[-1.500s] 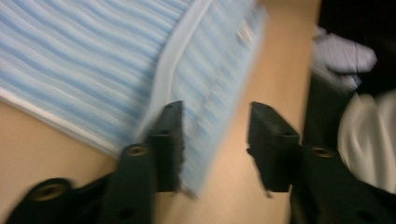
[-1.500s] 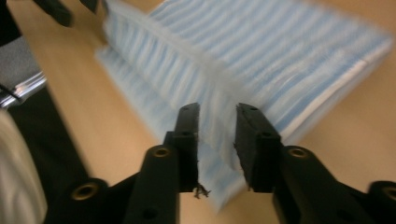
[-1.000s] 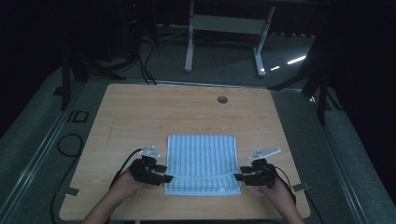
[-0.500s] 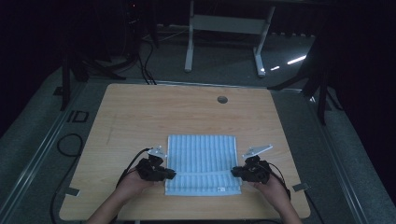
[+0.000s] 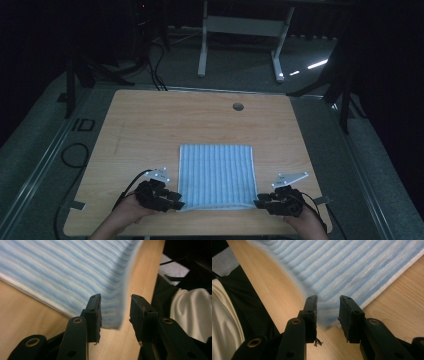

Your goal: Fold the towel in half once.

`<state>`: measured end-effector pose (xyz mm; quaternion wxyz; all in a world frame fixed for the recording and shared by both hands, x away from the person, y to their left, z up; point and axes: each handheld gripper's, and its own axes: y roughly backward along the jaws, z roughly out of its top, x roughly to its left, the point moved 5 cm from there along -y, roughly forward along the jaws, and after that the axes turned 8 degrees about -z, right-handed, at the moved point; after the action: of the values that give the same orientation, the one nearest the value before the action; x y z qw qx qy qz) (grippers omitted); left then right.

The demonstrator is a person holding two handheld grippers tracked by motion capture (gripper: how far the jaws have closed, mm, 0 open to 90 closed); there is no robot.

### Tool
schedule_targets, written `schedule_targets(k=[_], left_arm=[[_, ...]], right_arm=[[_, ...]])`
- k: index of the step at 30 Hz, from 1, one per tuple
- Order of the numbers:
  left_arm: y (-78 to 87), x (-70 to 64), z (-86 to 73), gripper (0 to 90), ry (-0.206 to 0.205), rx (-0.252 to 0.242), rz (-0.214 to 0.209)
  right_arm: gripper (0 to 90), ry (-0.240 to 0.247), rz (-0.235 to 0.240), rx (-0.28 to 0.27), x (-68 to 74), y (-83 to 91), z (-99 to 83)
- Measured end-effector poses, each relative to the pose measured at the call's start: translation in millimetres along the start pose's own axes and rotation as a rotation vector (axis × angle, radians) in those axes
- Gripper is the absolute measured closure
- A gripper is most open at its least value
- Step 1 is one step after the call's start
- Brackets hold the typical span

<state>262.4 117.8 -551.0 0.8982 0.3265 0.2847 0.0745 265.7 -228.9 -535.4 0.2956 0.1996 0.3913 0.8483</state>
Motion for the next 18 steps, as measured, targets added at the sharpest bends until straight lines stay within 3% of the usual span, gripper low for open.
schedule_targets(k=[3, 8, 10, 12, 18], left_arm=[[-2.1, 5.4, -3.3, 59.2, 0.022, 0.005, 0.013], [-3.3, 16.6, -0.6, 53.1, 0.022, 0.036, 0.096], [-3.3, 16.6, -0.6, 53.1, 0.022, 0.036, 0.096], [-3.5, 26.7, 1.7, 52.2, 0.032, 0.046, 0.126], [4.8, 46.4, 11.0, 48.3, 0.066, -0.008, 0.177]], right_arm=[[59.1, 0.002, -0.011, 0.0, -0.1, -0.3, -0.5], [57.6, -0.002, -0.025, -0.006, -7.1, -3.3, 4.1], [57.6, -0.004, -0.027, -0.004, -9.6, -5.0, 5.3], [56.6, -0.009, -0.033, -0.001, -16.2, -9.5, 8.8], [53.5, -0.007, -0.064, -0.014, -30.0, -16.3, 23.3]])
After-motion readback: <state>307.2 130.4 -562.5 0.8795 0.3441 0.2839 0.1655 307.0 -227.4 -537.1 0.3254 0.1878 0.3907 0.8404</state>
